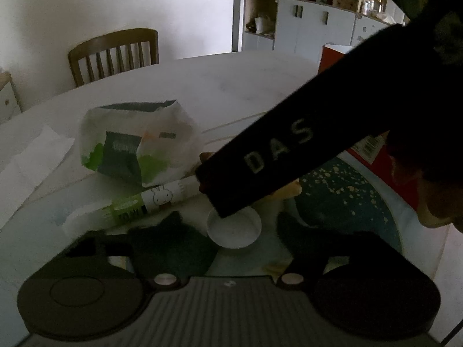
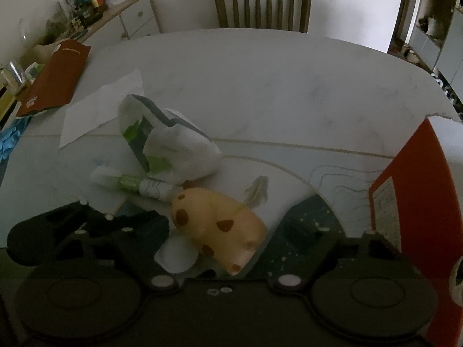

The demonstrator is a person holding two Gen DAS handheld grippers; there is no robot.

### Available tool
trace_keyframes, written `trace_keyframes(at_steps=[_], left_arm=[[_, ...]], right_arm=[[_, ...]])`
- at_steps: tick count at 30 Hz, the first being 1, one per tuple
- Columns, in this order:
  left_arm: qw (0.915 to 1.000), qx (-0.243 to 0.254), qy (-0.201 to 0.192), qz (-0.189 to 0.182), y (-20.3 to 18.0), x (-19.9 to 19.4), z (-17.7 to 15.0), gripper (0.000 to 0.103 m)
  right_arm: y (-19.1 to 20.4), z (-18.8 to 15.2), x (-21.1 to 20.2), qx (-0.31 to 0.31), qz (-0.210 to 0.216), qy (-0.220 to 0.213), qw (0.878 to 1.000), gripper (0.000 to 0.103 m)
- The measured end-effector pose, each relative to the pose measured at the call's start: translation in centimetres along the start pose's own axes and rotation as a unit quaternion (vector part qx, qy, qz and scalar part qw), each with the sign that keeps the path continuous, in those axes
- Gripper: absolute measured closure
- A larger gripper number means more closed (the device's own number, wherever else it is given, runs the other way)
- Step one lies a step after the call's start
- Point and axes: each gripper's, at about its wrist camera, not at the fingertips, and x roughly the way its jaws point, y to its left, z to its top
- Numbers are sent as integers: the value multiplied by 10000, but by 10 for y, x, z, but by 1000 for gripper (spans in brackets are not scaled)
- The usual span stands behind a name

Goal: Organize objects
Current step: 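Grasp the yellow spotted plush with the right tool while the left tool grasps the white lid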

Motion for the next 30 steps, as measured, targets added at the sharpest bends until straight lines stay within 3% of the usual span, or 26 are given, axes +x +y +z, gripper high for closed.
trace_keyframes(at_steps=[2, 5, 19, 30], left_arm=[[10000, 81, 7, 34, -2, 0, 0, 54], [9999, 124, 27, 29, -3, 0, 2, 65], [9998, -138, 117, 18, 6, -7, 0, 65], [9992, -402, 32, -7, 8, -45, 4, 65]], right_arm=[[0, 0, 1, 43, 20, 24, 10000, 28], [1, 1, 0, 79, 74, 19, 9999, 34], [0, -12, -34, 220, -89, -242, 9994, 39], [-6, -34, -90, 283, -34, -554, 9981, 39]])
